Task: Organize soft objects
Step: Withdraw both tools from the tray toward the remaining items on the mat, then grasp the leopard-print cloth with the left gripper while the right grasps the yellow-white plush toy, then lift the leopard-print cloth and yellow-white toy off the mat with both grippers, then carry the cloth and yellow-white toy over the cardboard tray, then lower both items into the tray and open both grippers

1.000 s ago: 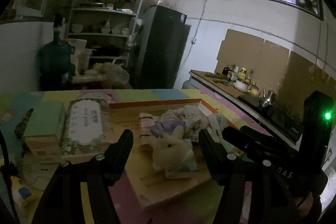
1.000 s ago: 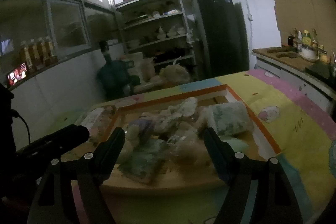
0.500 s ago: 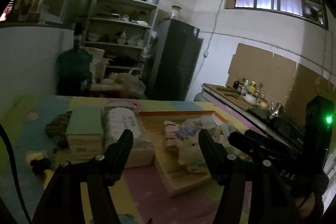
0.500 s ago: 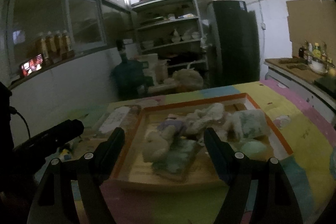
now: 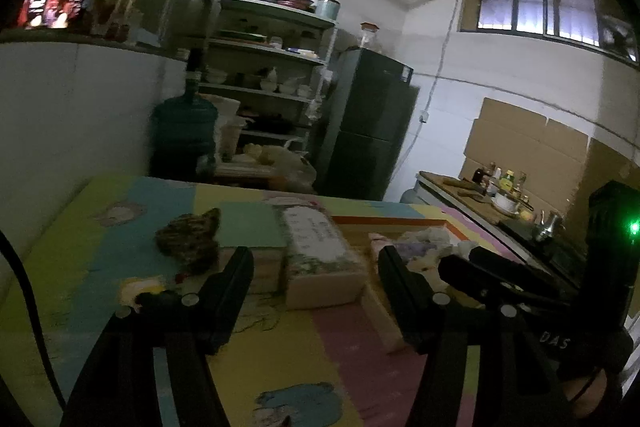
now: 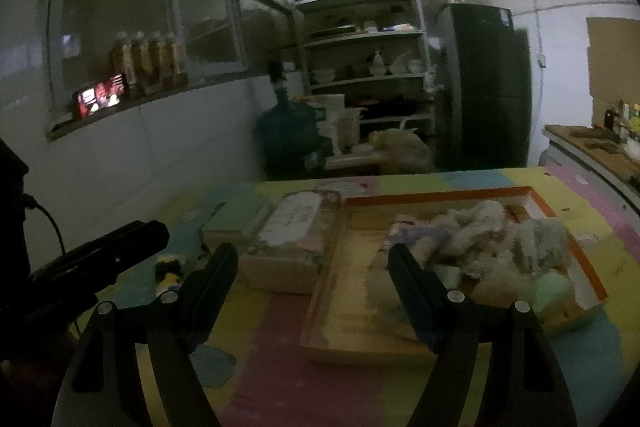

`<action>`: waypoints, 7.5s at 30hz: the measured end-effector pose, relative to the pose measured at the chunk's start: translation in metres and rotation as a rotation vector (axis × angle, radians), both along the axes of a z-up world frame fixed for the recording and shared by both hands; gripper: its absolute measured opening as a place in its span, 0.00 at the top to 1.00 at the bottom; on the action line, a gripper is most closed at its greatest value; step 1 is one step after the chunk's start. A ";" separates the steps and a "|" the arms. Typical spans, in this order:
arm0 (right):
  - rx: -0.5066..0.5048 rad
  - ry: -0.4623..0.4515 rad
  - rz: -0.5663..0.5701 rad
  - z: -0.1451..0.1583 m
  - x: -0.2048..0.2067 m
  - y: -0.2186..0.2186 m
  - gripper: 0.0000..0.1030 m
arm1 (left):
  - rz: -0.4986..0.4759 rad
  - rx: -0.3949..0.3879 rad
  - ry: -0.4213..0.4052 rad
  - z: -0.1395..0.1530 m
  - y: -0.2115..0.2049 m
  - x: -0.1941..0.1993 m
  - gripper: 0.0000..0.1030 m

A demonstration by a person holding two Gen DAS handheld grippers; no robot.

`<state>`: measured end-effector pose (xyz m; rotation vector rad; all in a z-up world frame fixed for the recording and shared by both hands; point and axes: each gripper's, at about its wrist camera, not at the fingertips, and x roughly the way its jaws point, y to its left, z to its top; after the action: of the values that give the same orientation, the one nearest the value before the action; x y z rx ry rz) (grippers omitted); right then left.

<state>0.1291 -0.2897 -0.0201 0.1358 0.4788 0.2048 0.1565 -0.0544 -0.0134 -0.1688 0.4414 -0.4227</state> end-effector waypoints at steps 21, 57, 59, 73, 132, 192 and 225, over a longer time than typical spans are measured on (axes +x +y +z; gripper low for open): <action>-0.081 0.077 0.195 -0.015 0.036 0.110 0.24 | 0.200 -0.059 0.020 -0.019 0.111 0.001 0.37; -0.276 0.361 0.492 -0.095 0.120 0.223 0.62 | 0.311 -0.042 0.107 -0.052 0.176 0.025 0.37; -0.258 0.357 0.487 -0.093 0.115 0.219 0.63 | 0.303 -0.032 0.109 -0.051 0.173 0.029 0.37; -0.101 0.311 0.395 -0.066 0.061 0.151 0.63 | 0.151 0.077 0.147 -0.030 0.106 0.116 0.37; -0.020 0.197 0.306 -0.031 0.019 0.087 0.63 | 0.094 0.064 0.057 0.007 0.071 0.047 0.93; 0.004 0.067 -0.205 -0.014 0.034 -0.159 0.63 | -0.211 0.084 0.105 -0.003 -0.200 0.119 0.93; -0.017 0.234 -0.183 -0.053 0.095 -0.161 0.63 | -0.196 0.147 0.335 -0.055 -0.227 0.175 0.93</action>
<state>0.2239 -0.4503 -0.0735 0.1873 0.6973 0.0044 0.3313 -0.2816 -0.0681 -0.0523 0.8202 -0.5545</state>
